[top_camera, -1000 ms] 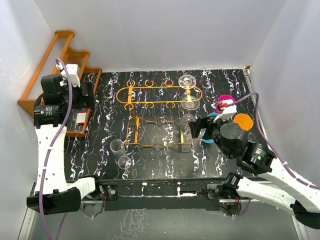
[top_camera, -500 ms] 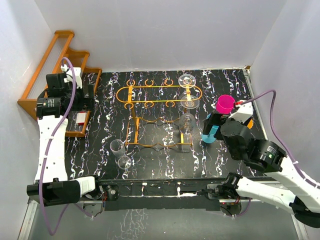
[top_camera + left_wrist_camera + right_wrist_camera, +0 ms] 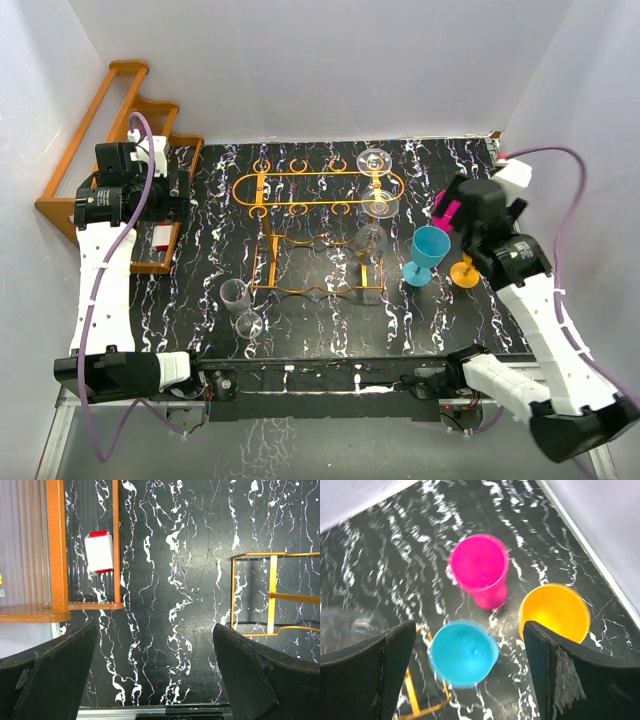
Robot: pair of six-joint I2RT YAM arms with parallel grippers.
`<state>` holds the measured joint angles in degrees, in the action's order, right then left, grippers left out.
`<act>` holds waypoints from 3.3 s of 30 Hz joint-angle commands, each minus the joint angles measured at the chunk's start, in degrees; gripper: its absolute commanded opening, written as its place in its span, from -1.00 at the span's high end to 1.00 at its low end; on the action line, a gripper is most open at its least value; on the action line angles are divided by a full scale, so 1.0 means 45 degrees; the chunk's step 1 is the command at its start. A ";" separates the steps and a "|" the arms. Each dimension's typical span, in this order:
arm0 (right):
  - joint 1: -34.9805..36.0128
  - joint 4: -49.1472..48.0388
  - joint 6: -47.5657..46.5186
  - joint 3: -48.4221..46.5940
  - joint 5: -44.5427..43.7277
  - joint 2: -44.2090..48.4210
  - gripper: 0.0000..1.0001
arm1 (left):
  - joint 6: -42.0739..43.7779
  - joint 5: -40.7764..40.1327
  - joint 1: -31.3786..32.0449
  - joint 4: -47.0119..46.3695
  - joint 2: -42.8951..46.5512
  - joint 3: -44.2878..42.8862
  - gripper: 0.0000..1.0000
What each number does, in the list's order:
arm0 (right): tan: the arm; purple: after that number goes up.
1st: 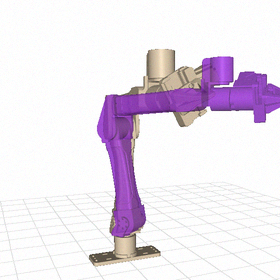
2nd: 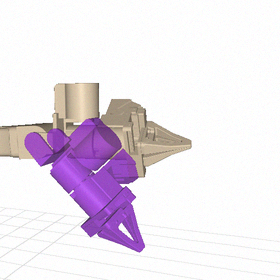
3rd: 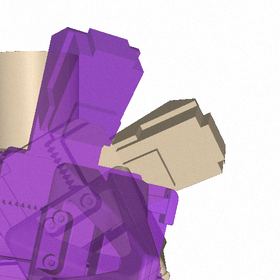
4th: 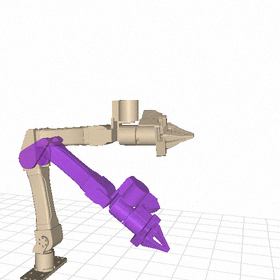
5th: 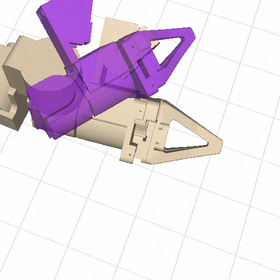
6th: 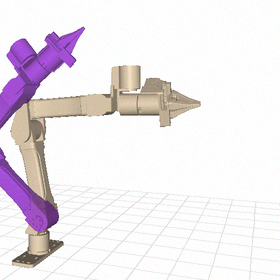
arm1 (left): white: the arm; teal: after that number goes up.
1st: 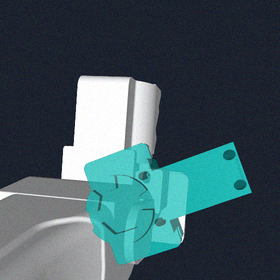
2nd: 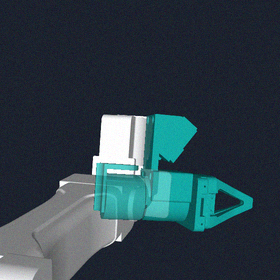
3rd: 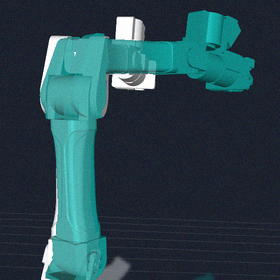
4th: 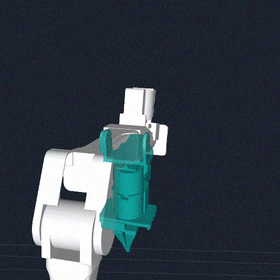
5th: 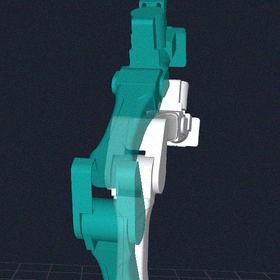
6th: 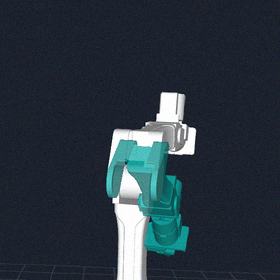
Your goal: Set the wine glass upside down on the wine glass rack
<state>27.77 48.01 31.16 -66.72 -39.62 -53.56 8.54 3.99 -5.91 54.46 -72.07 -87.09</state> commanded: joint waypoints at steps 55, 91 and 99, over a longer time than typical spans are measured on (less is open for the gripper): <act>-0.8120 -0.4286 -0.3613 -0.0702 0.8066 -0.6473 0.84 | 0.0734 0.0948 -0.0073 0.1128 -0.0097 -0.2170 -0.94; -0.7244 -1.8769 -0.3183 -0.3010 1.4331 -0.2569 0.84 | -1.5027 1.1400 0.2789 -1.0841 -0.3645 -0.6954 -0.94; -0.3222 -2.0946 -0.9615 -0.3350 1.5223 -0.3082 0.83 | -1.6714 1.1321 0.3493 -1.2268 -0.3587 -0.6630 -0.94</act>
<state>4.29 -35.73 6.15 -77.45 24.71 -66.54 -60.36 54.08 9.02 5.02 -90.63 -116.44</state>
